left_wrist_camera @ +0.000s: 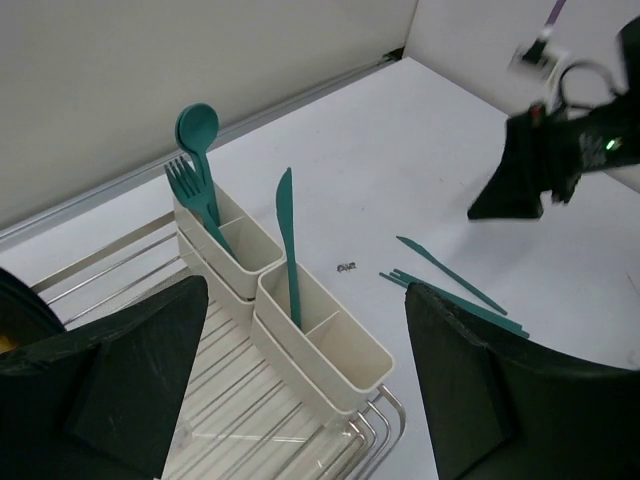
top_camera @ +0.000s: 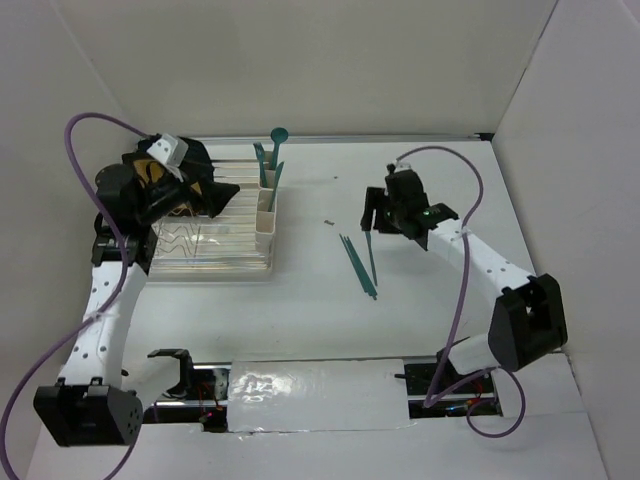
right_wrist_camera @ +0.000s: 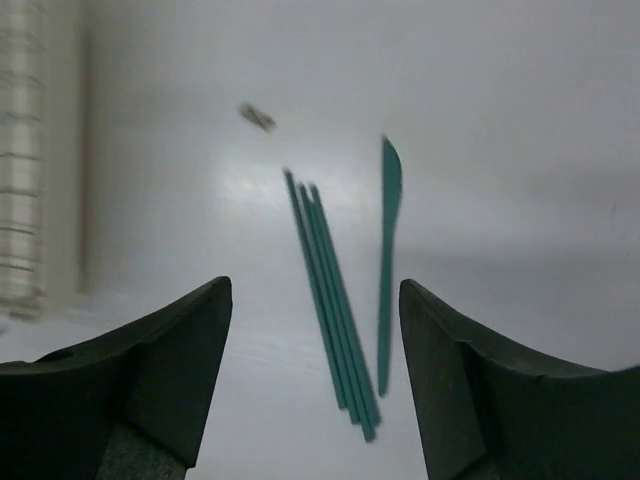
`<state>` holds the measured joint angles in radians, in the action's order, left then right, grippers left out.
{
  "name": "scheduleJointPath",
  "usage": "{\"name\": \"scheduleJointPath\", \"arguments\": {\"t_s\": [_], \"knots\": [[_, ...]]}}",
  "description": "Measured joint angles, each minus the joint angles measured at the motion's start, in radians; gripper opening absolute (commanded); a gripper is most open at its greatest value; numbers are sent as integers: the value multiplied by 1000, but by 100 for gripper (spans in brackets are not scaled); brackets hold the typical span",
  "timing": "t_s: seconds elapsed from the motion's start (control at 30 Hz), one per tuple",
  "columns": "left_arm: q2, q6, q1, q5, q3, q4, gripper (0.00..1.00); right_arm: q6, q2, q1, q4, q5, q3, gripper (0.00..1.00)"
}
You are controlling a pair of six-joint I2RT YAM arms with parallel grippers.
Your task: Sort the eating utensils into containers
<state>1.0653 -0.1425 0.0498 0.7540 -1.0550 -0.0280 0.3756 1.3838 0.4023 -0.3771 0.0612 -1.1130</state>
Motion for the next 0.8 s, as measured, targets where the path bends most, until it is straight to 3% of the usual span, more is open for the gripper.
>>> {"name": "scheduleJointPath", "arguments": {"t_s": [0.2,0.43,0.8], "knots": [[-167,-18,0,-54,74,93,93,51,46,15,-95,66,104,57],[-329,-20,-1,-126,126,208,93,44,133,33,-87,95,99,52],[-395,-50,-1,-169,132,368,94,-9,235,53,-77,101,107,40]]}}
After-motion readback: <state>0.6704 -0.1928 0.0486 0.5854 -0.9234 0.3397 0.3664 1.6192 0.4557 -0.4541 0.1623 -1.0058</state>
